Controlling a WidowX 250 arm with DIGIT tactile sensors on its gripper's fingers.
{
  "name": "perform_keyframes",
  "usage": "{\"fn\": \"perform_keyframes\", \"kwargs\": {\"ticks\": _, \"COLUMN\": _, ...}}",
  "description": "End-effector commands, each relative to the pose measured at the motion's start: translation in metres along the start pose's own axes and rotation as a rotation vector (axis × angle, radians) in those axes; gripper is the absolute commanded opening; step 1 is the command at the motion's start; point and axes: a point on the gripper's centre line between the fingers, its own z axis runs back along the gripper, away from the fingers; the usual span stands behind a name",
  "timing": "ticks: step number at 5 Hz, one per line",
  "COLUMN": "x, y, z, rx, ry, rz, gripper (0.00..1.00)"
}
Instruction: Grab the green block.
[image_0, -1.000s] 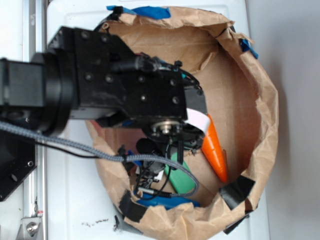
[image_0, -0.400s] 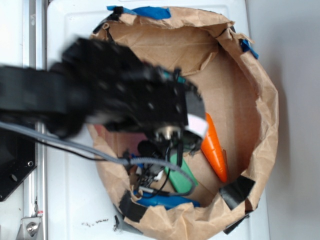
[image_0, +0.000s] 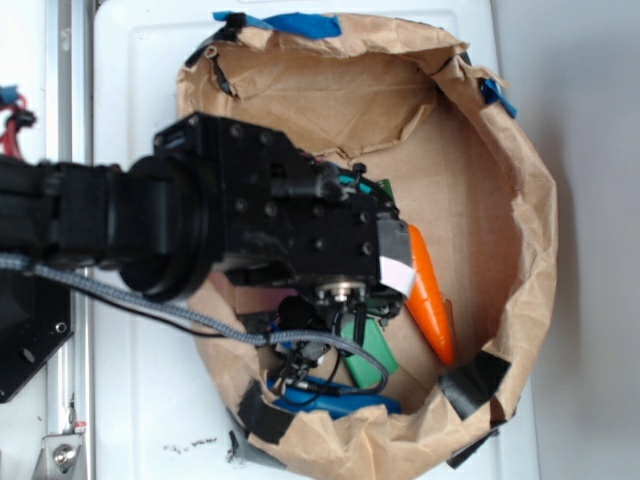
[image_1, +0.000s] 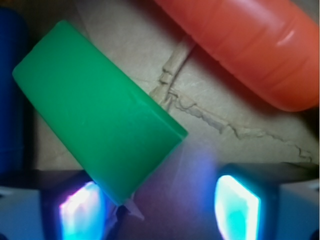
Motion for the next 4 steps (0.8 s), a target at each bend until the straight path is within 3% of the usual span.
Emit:
{"fn": "perform_keyframes", "kwargs": {"ticks": 1, "x": 0.002, "y": -0.002, "z": 0.011, "rx": 0.008, "ry": -0.064, "rz": -0.001, "gripper": 0.00}}
{"fn": "perform_keyframes", "kwargs": {"ticks": 4, "x": 0.003, "y": 0.003, "z": 0.028, "rx": 0.003, "ry": -0.101, "rz": 0.021, "gripper": 0.00}}
